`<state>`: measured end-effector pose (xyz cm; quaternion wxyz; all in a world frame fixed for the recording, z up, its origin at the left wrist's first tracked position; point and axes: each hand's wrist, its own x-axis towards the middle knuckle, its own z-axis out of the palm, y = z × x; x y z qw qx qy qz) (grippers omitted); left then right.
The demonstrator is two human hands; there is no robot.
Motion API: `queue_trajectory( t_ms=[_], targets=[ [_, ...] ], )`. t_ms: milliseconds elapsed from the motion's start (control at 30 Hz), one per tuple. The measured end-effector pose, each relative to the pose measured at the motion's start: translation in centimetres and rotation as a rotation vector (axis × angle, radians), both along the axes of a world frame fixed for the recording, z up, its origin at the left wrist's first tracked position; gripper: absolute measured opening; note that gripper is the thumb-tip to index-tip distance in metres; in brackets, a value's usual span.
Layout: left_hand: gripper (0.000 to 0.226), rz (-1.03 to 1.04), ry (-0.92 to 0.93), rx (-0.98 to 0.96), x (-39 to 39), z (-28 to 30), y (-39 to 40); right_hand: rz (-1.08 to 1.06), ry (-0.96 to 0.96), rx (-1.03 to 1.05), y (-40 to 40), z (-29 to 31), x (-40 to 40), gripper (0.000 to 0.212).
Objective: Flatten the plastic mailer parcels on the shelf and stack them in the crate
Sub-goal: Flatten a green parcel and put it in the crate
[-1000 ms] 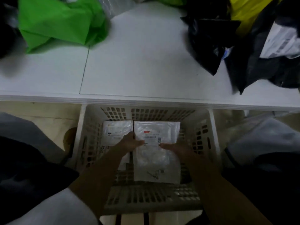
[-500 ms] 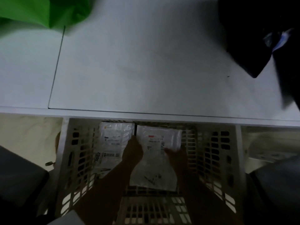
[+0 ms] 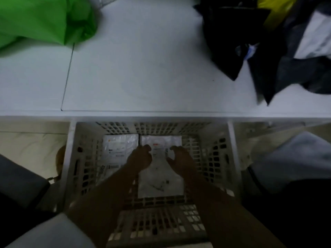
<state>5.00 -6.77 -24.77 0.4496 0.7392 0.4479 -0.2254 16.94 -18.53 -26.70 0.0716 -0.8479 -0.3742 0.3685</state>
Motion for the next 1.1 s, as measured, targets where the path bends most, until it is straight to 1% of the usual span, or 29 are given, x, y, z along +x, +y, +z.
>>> queue_trajectory(
  t_ms=[67,100,133,200,267,333,400,433,533,600,700,767,867,900,967,1067,1100],
  targets=[
    [0.041,-0.108,0.167,0.009,0.6,1.1,0.7,0.159,-0.058,-0.022,1.0,1.7,0.1,0.047],
    [0.035,-0.179,0.234,0.026,0.9,2.0,0.7,0.239,-0.073,-0.050,1.4,2.7,-0.1,0.046],
    [0.032,-0.281,0.284,0.042,1.1,2.7,0.8,0.291,-0.046,-0.105,1.7,3.6,-0.4,0.048],
    [0.029,-0.424,0.336,0.082,1.2,5.1,1.1,0.346,0.038,-0.195,2.6,5.6,-0.8,0.053],
    [0.024,-0.466,0.321,0.119,1.1,8.0,1.5,0.331,0.135,-0.217,3.7,8.4,-1.2,0.044],
    [0.020,-0.408,0.254,0.155,0.8,11.2,2.0,0.297,0.151,-0.182,4.8,11.5,-1.3,0.038],
    [0.024,-0.369,0.221,0.217,0.3,13.9,2.5,0.289,0.094,-0.134,5.7,14.8,-1.3,0.035],
    [0.024,-0.377,0.217,0.267,0.0,15.4,2.6,0.290,0.062,-0.114,6.0,16.4,-1.4,0.033],
    [0.018,-0.394,0.157,0.500,-1.3,20.4,2.8,0.332,-0.099,-0.020,6.8,21.2,-2.2,0.029],
    [0.016,-0.359,0.114,0.588,-1.4,22.0,3.5,0.333,-0.117,0.013,7.5,23.8,-2.3,0.026],
    [0.021,-0.307,0.058,0.668,-3.1,25.2,5.9,0.369,-0.131,0.090,9.3,28.3,-4.0,0.033],
    [0.030,-0.268,0.026,0.770,-3.4,26.9,7.9,0.357,-0.131,0.183,10.7,30.1,-4.2,0.034],
    [0.035,-0.191,0.090,0.913,-4.5,28.9,10.4,0.335,-0.258,0.263,13.9,31.5,-4.7,0.029],
    [0.036,-0.175,0.099,0.934,-4.7,29.3,10.9,0.340,-0.323,0.273,14.9,31.6,-4.8,0.028],
    [0.038,-0.139,0.059,0.955,-4.7,30.0,12.3,0.335,-0.381,0.318,17.1,32.0,-4.8,0.024],
    [0.044,-0.083,0.040,1.030,-5.9,30.8,15.7,0.301,-0.358,0.453,22.2,32.5,-5.6,0.022],
    [0.046,-0.066,0.029,1.039,-6.2,30.7,16.4,0.300,-0.342,0.494,23.3,32.1,-5.9,0.025]
  ],
)
